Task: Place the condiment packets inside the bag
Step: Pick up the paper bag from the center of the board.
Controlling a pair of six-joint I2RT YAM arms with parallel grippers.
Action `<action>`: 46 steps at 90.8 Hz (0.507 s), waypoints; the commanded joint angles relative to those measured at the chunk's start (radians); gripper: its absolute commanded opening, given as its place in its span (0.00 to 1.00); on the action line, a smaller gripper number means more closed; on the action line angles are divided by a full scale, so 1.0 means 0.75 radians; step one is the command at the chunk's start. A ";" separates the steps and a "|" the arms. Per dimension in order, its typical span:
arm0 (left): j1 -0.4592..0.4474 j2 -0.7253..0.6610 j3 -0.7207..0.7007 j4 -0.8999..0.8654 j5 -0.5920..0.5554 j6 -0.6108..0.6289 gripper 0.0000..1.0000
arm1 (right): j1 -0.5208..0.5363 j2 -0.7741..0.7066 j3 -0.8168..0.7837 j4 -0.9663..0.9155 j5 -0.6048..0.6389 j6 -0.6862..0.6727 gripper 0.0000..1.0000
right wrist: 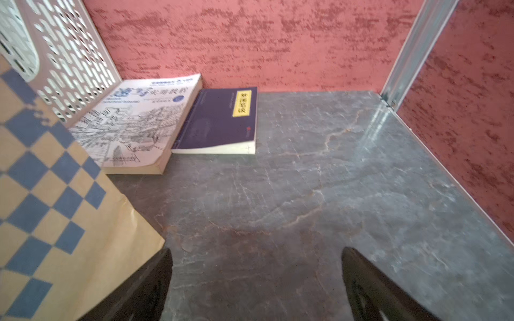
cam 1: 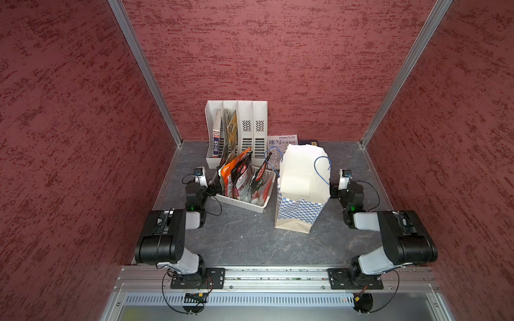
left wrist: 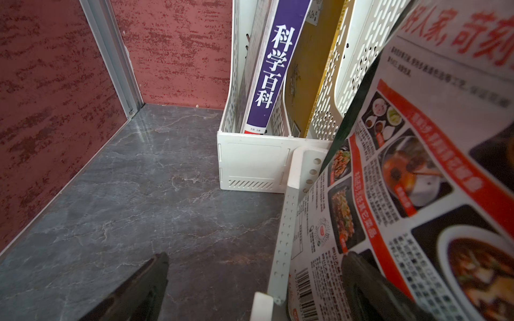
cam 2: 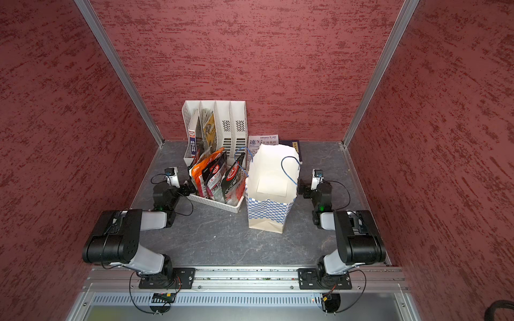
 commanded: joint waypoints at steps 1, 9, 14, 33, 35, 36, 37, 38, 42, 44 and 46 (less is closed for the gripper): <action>-0.012 -0.118 -0.003 -0.097 -0.119 -0.043 1.00 | -0.004 -0.219 0.197 -0.499 0.179 0.094 0.99; 0.003 -0.362 0.082 -0.495 -0.357 -0.192 1.00 | -0.005 -0.297 0.417 -0.992 0.278 0.179 0.99; 0.046 -0.506 0.189 -0.854 -0.482 -0.357 1.00 | -0.005 -0.322 0.504 -1.186 0.329 0.226 0.99; 0.329 -0.877 0.457 -1.615 -0.137 -0.768 1.00 | -0.005 -0.445 0.694 -1.590 0.320 0.429 0.99; 0.340 -0.905 0.485 -1.665 -0.083 -0.766 1.00 | -0.004 -0.456 0.726 -1.621 0.309 0.441 0.99; 0.345 -0.915 0.500 -1.686 -0.057 -0.763 1.00 | -0.004 -0.463 0.740 -1.639 0.303 0.447 0.99; 0.348 -0.922 0.522 -1.706 -0.034 -0.757 1.00 | -0.004 -0.469 0.756 -1.661 0.297 0.452 0.99; 0.348 -0.929 0.542 -1.732 0.000 -0.752 1.00 | -0.004 -0.472 0.766 -1.681 0.293 0.454 0.99; 0.348 -0.934 0.621 -1.820 0.124 -0.719 1.00 | -0.004 -0.493 0.819 -1.748 0.275 0.461 0.99; 0.346 -0.930 0.673 -1.871 0.170 -0.700 1.00 | -0.005 -0.504 0.855 -1.778 0.261 0.461 0.99; 0.341 -0.920 0.719 -1.916 0.241 -0.680 1.00 | -0.004 -0.514 0.889 -1.819 0.251 0.464 0.99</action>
